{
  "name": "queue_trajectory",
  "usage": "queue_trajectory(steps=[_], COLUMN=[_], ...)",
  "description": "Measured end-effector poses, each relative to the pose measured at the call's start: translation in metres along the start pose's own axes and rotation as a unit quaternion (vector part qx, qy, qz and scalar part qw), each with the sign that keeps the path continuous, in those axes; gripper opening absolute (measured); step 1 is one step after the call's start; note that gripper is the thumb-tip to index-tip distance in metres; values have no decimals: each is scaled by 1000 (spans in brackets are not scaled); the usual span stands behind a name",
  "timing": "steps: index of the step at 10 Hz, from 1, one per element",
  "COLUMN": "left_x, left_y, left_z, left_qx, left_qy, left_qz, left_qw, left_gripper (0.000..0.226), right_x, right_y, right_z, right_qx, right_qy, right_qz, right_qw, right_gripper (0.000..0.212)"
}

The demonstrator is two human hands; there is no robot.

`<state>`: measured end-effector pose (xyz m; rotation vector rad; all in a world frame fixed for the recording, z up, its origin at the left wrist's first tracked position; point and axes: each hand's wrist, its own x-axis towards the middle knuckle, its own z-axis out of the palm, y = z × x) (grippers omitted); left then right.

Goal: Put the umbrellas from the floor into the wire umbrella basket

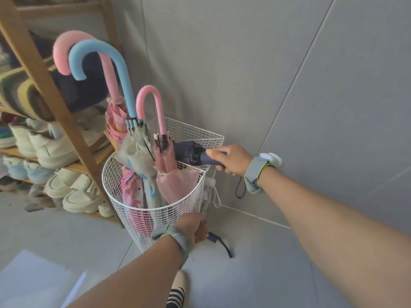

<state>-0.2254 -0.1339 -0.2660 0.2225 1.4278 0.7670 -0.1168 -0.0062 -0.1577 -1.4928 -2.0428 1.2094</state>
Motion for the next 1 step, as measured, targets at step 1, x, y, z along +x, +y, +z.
queue_trajectory(steps=[1], left_x=[1], left_y=[2], left_z=[0], left_qx=[-9], left_qy=[-2], left_qz=[-6], left_qw=[1000], left_gripper=[32], right_x=[-1], right_y=[-3], right_z=[0], right_qx=[2], right_qy=[-33], right_qz=[23], right_qw=[999], right_gripper=[51])
